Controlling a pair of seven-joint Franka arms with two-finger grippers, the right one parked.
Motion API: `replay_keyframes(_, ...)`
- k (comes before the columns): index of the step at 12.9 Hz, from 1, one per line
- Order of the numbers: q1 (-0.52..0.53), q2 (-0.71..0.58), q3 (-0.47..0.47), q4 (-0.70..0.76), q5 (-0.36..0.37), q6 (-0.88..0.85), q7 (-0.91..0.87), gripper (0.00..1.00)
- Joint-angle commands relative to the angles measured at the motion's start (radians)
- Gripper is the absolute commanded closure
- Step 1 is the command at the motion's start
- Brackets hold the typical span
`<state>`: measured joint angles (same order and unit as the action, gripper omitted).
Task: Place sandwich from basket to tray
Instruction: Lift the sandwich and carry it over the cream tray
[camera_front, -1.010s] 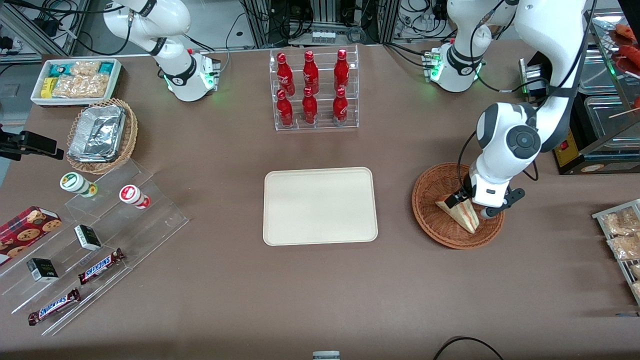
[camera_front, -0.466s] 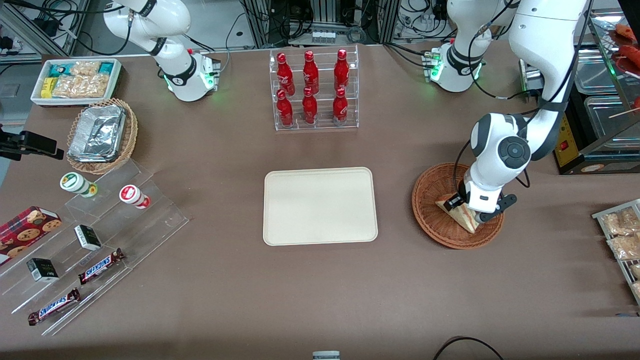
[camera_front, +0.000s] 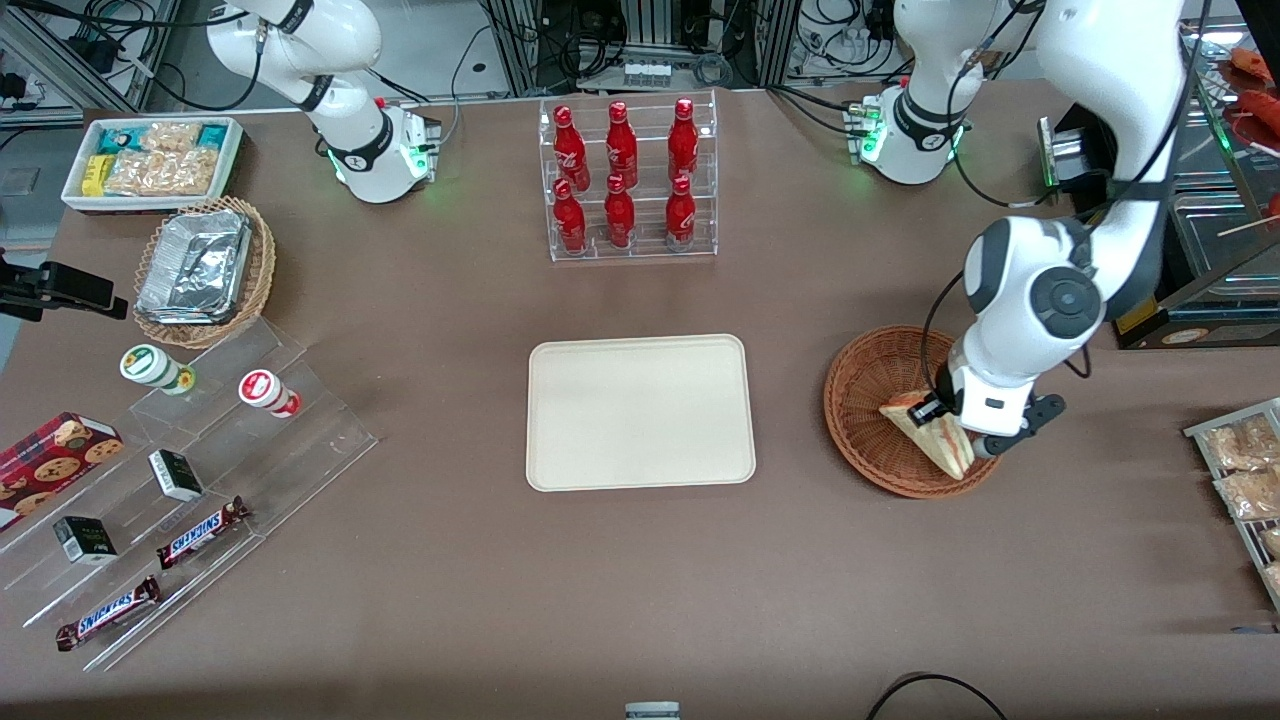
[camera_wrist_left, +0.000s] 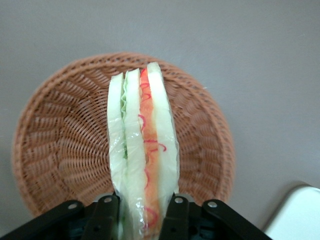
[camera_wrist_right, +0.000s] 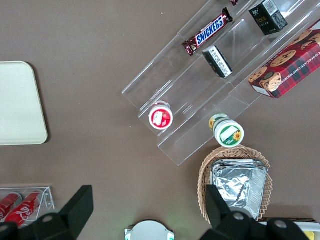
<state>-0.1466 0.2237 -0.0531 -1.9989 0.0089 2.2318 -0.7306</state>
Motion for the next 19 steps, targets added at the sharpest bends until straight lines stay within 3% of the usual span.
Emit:
replay_keyframes(1, -0.068, 0.025, -0.014, 0.176, 0.01, -0.147, -0.024, 1.0)
replay_keyframes(11, -0.447, 0.278, -0.013, 0.429, 0.014, -0.158, -0.139, 1.0)
replay_keyframes(14, -0.517, 0.338, -0.013, 0.443, 0.022, -0.085, -0.138, 1.0)
replay_keyframes(17, -0.542, 0.397, -0.016, 0.44, 0.091, -0.015, -0.127, 1.0)
replay_keyframes(19, -0.576, 0.437, -0.014, 0.44, 0.097, 0.049, -0.121, 1.0)
